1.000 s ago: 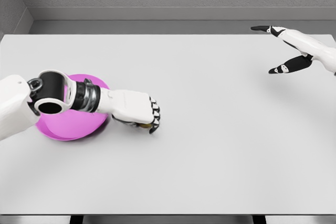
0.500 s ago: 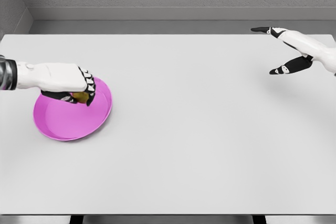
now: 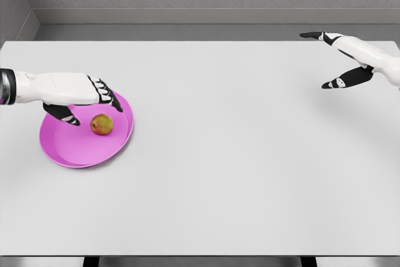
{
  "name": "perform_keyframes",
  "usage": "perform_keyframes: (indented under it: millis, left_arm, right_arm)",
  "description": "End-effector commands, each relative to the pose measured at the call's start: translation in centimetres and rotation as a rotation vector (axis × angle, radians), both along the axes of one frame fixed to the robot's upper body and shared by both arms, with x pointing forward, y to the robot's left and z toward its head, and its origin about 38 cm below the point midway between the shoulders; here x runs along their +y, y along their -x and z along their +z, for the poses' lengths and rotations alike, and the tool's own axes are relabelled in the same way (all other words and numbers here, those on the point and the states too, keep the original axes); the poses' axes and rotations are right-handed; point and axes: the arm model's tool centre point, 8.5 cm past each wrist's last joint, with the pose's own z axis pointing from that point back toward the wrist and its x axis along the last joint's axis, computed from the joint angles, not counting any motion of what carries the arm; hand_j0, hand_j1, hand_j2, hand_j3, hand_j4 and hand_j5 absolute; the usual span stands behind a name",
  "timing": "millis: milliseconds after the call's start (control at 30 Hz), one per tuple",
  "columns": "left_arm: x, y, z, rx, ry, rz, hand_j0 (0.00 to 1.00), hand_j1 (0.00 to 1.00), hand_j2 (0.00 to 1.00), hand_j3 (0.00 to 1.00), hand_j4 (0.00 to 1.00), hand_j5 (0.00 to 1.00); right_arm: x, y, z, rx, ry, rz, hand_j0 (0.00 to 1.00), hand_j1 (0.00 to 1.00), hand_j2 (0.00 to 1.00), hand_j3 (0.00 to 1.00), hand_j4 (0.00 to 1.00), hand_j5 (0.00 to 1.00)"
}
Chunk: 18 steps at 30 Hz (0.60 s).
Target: Put the apple on the plate with both arms
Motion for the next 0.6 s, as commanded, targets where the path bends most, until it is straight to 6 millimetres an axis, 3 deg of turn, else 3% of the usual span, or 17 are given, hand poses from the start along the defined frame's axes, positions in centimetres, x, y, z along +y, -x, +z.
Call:
perform_keyframes:
  millis: [0,100,200,300,567]
  left_arm:
    - [-1.0,0.1,0.1,0.005,0.027,-0.020,1.00,1.00,1.00,1.00,1.00,1.00]
    - [-8.2,1.3,2.7,-0.026,0.159,-0.209,1.00,1.00,1.00,1.00,1.00,1.00]
    - [-13.7,1.7,3.7,-0.040,0.236,-0.334,1.00,1.00,1.00,1.00,1.00,1.00]
    - [-15.0,1.9,3.7,-0.034,0.262,-0.363,1.00,1.00,1.00,1.00,1.00,1.00]
    - [-15.0,2.0,3.4,-0.024,0.266,-0.359,1.00,1.00,1.00,1.00,1.00,1.00]
  right_arm:
    - [-0.2,0.0,0.1,0.000,-0.004,-0.005,1.00,1.00,1.00,1.00,1.00,1.00]
    - [-0.4,0.1,0.1,0.002,-0.001,-0.007,1.00,1.00,1.00,1.00,1.00,1.00]
    - [-1.2,0.3,0.4,0.002,0.014,-0.020,1.00,1.00,1.00,1.00,1.00,1.00]
    - [-1.4,0.3,0.5,0.001,0.017,-0.023,1.00,1.00,1.00,1.00,1.00,1.00]
    - [-1.8,0.5,0.9,-0.003,0.028,-0.027,1.00,1.00,1.00,1.00,1.00,1.00]
